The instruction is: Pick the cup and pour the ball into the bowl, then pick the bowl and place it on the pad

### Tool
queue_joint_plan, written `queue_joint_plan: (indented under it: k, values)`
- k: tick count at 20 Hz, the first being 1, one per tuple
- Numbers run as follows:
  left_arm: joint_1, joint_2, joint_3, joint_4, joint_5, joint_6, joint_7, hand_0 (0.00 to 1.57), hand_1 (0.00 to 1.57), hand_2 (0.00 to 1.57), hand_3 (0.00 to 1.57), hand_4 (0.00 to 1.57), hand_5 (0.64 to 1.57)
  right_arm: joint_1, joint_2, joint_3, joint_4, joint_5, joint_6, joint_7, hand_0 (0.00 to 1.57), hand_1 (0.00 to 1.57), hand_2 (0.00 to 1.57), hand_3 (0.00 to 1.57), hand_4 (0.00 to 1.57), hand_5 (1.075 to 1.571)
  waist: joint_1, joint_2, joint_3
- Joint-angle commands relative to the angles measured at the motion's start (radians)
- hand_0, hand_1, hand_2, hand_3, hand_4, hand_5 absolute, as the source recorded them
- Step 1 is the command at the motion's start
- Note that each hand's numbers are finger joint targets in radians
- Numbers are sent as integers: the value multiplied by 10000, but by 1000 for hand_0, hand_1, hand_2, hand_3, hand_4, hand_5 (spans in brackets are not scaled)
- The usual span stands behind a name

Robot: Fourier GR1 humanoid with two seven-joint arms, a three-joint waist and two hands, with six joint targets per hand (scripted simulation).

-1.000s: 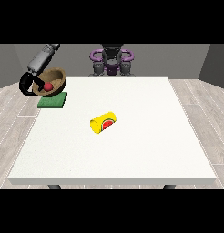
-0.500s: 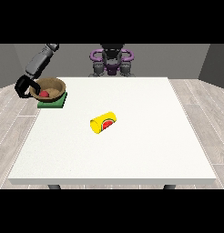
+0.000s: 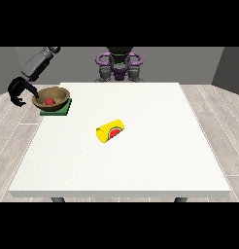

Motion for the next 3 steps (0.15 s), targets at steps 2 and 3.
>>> queue_joint_plan:
  k: [2,3]
  values:
    - [30,60,-159,246,-2,-20,258,0,0,0,0,0,1515,-676,-511,-169,-80,-272,333,764,200,200,300,446,0,1476,-102,-336,-6]
    - [149,-167,-295,176,-65,45,229,0,0,0,0,0,1515,-763,-728,-146,-29,-289,493,1259,134,134,280,375,0,1467,-139,-683,-10]
